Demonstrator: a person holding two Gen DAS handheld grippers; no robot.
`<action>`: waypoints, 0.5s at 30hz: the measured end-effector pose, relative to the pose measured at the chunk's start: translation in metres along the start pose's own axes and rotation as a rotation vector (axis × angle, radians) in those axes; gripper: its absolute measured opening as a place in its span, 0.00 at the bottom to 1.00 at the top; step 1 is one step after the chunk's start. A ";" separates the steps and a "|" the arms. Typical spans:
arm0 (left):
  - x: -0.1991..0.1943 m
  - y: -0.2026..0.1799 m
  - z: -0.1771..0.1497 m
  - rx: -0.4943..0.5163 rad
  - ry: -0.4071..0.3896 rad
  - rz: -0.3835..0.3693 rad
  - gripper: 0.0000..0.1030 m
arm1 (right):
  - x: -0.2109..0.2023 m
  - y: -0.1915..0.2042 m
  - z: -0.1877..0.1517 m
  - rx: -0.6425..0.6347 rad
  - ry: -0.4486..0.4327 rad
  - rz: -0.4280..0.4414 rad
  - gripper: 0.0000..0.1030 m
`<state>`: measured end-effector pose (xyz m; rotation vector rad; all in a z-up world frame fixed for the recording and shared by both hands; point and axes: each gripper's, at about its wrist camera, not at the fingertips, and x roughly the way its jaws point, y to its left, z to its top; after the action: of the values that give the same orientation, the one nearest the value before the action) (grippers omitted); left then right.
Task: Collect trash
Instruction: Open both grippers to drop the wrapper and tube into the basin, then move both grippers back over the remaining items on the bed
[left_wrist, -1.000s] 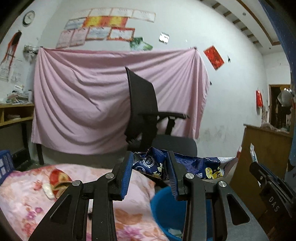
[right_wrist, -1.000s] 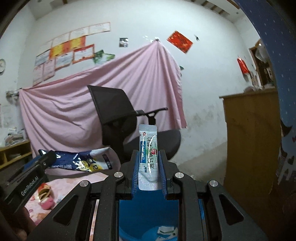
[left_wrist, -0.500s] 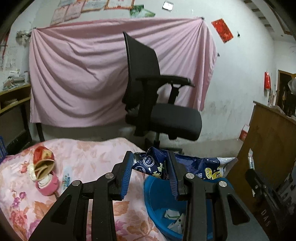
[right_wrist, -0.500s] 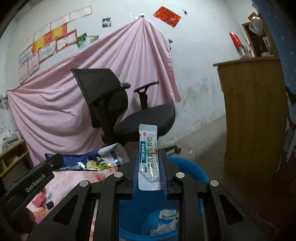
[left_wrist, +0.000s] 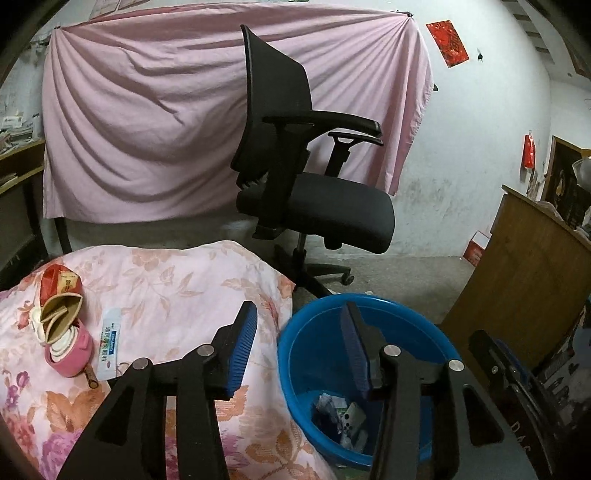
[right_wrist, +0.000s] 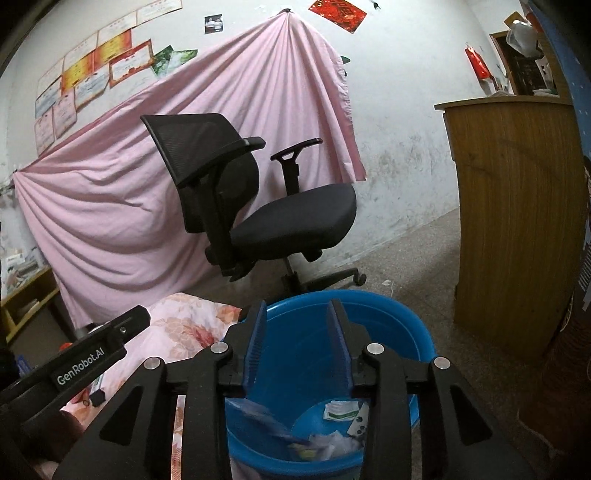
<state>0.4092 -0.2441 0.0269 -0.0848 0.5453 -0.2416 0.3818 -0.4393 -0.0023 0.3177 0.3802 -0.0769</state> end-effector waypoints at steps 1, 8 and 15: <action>-0.001 0.001 0.000 -0.002 -0.001 0.002 0.41 | 0.000 0.000 0.000 0.000 -0.002 0.000 0.35; -0.014 0.013 0.002 -0.029 -0.051 0.011 0.51 | -0.006 0.005 0.002 -0.014 -0.039 0.007 0.48; -0.040 0.027 0.008 -0.014 -0.138 0.046 0.69 | -0.022 0.016 0.007 -0.031 -0.127 0.039 0.68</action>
<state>0.3860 -0.2079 0.0496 -0.1021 0.4113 -0.1858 0.3663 -0.4258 0.0172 0.2876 0.2491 -0.0529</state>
